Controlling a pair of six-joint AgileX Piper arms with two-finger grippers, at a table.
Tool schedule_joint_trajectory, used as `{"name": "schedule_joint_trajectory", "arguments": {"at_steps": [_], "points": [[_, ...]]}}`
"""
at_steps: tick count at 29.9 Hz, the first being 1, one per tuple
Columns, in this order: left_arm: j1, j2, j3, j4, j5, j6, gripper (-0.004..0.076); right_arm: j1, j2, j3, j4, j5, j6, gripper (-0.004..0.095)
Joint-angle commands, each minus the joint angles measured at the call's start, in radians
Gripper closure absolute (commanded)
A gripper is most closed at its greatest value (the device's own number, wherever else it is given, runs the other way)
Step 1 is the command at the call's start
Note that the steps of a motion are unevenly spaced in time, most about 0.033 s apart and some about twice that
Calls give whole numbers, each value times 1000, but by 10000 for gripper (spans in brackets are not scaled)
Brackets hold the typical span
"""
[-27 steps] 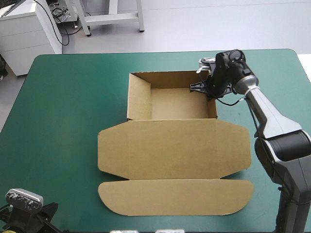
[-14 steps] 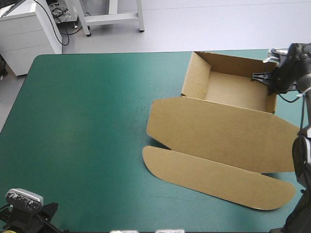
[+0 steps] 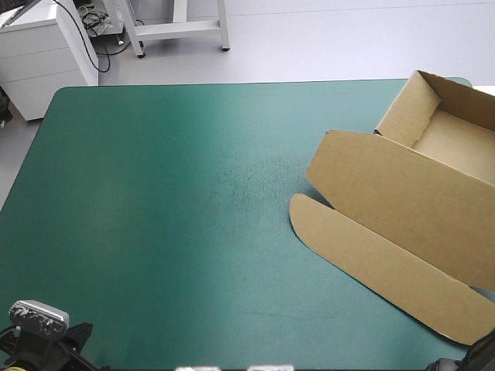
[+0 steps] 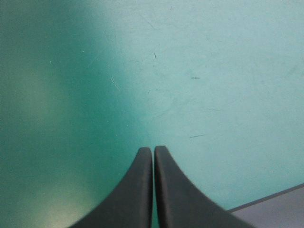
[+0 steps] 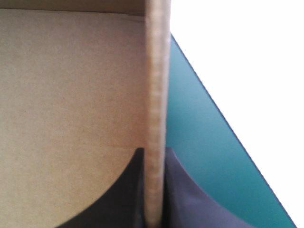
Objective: Fold the box
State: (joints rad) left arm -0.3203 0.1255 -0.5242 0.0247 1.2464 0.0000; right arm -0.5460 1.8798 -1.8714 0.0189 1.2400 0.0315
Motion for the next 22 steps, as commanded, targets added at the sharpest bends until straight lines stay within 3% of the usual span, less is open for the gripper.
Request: {"name": "schedule_joint_trajectory", "arguments": {"at_steps": [1, 10, 18, 22], "points": [[-1, 15, -21, 2, -41, 0, 731, -50, -46, -23, 17, 16, -6, 911], [-1, 15, -21, 2, -41, 0, 731, -59, -30, -23, 11, 14, -2, 891], [-1, 15, -21, 2, -41, 0, 731, -59, -40, -23, 16, 14, 36, 489], [-1, 15, -21, 2, -43, 0, 731, -59, -69, -23, 62, 14, 36, 463]]}}
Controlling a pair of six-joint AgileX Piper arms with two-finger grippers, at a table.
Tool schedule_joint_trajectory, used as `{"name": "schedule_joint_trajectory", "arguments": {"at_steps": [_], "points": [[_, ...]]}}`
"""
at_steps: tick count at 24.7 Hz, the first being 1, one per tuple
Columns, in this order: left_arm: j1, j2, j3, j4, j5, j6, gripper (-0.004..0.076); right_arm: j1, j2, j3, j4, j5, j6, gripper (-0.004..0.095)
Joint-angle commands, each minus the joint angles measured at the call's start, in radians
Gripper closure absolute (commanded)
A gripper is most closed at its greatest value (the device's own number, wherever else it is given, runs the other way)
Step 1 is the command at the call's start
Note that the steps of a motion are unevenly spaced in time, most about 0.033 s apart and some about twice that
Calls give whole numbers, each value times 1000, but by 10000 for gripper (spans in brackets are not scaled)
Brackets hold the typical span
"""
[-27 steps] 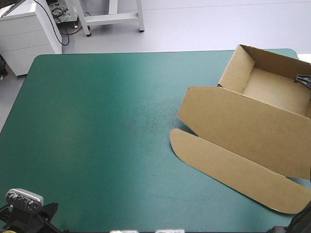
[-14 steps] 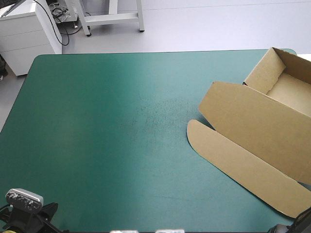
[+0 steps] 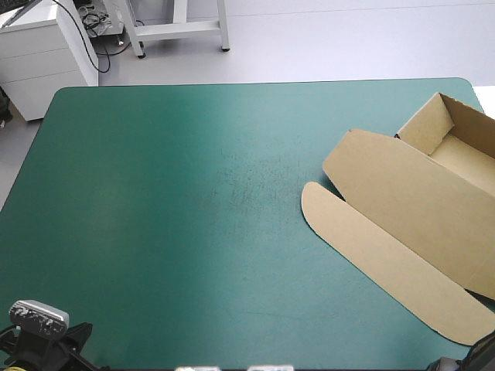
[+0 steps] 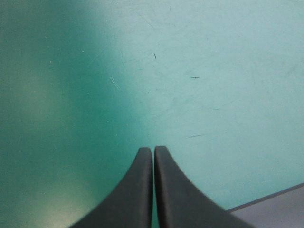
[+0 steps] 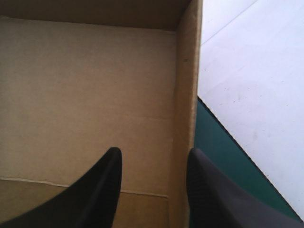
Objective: Fold the box
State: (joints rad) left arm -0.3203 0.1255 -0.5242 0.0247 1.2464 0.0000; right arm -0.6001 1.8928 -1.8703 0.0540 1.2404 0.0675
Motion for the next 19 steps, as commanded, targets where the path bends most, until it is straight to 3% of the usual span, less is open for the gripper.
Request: {"name": "schedule_joint_trajectory", "arguments": {"at_steps": [1, 4, 8, 11, 13, 14, 17, 19], "points": [[-1, 15, -21, 2, -43, 0, 731, -5, -92, -18, 28, 14, 0, 464], [-1, 15, -21, 2, -43, 0, 731, -5, -143, 4, 31, 14, -10, 464], [-1, 15, -21, -2, -41, 0, 731, -5, -282, 96, 44, 14, -130, 502], [-1, 15, -21, -2, -41, 0, 731, -5, -379, 173, 98, 14, -130, 652], [-1, 15, -21, -2, -41, 0, 731, -5, -487, 232, 195, 14, -170, 886], [-1, 15, -21, -2, -41, 0, 731, 2, -563, 261, 250, 14, -200, 913], [-1, 15, -21, -2, -41, 0, 731, 50, -693, 300, 252, 14, -200, 911], [-1, 15, -21, -2, -41, 0, 731, 161, -828, 359, 234, 14, -200, 911]]}}
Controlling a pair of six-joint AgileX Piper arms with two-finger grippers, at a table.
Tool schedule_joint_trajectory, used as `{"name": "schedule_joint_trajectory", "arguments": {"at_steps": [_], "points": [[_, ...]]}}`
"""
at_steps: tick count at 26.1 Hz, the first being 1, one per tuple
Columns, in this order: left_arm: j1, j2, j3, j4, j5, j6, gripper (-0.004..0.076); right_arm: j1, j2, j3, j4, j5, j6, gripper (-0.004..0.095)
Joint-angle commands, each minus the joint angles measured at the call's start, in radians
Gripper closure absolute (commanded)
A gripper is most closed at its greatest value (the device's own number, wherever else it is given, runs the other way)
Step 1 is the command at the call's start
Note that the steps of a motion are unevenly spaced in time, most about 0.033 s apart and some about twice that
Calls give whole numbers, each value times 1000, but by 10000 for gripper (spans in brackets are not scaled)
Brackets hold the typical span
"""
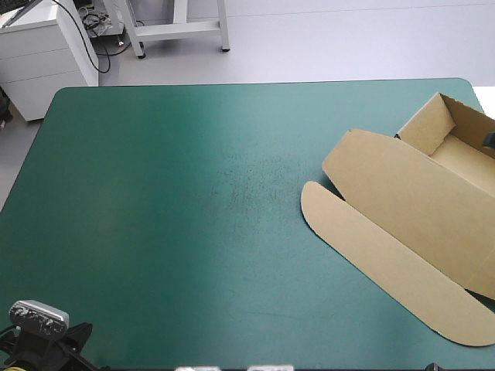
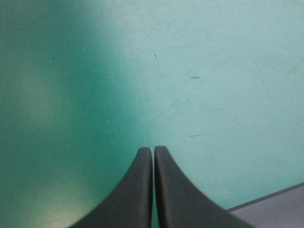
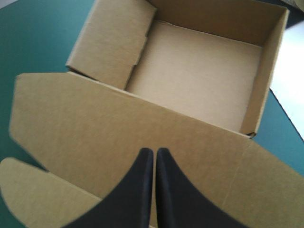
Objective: Fold the box
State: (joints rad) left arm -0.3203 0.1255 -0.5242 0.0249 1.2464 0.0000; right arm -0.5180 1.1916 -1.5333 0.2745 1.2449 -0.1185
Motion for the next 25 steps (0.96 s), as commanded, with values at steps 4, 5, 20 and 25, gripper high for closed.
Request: {"name": "schedule_joint_trajectory", "arguments": {"at_steps": [4, 5, 20, 25], "points": [[-1, 15, -21, -2, -41, 0, 731, 312, -397, 241, -44, 9, -2, 911], [-1, 15, -21, -2, -41, 0, 731, 336, -467, 310, -44, 9, -2, 911], [-1, 15, -21, -2, -41, 0, 731, 349, -961, 881, -67, -22, -66, 913], [-1, 15, -21, -2, -41, 0, 731, 349, -1007, 972, -64, -28, -72, 924]]}}
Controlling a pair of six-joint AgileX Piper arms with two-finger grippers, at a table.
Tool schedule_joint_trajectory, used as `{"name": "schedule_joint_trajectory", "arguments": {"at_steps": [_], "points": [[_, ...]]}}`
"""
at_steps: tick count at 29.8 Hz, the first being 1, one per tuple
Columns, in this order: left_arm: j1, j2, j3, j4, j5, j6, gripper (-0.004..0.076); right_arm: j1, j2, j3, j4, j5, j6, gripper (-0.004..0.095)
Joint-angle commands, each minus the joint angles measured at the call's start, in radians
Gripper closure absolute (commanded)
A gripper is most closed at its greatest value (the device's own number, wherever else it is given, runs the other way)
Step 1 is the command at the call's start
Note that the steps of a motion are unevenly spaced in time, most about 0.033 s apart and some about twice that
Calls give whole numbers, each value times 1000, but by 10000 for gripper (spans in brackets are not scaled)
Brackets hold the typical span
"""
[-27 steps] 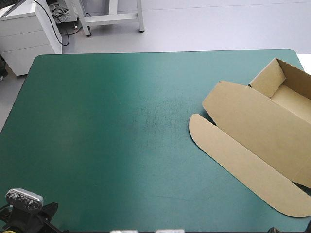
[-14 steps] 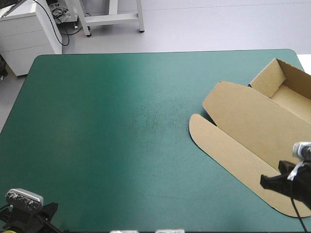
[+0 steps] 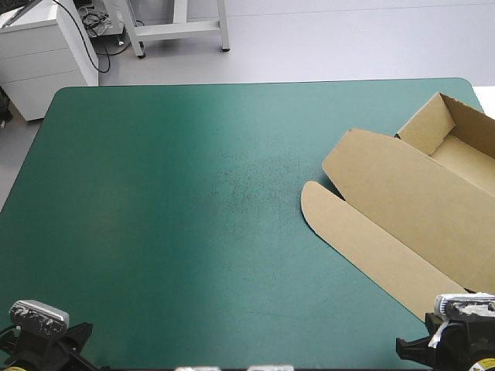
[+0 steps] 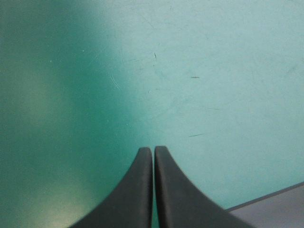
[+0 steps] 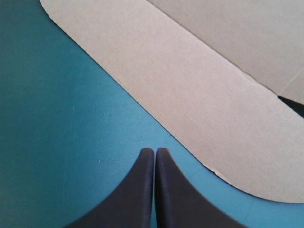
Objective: Fold the box
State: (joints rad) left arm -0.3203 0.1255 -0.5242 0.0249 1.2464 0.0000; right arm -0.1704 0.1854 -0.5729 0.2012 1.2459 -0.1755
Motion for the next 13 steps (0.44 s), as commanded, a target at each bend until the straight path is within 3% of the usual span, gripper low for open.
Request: {"name": "schedule_joint_trajectory", "arguments": {"at_steps": [1, 13], "points": [[-1, 15, -21, -2, -41, 0, 731, 2, -1, 26, 9, -29, -9, 928], [-1, 15, -21, -2, -41, 0, 731, 2, -1, 22, 10, -25, 21, 928]]}}
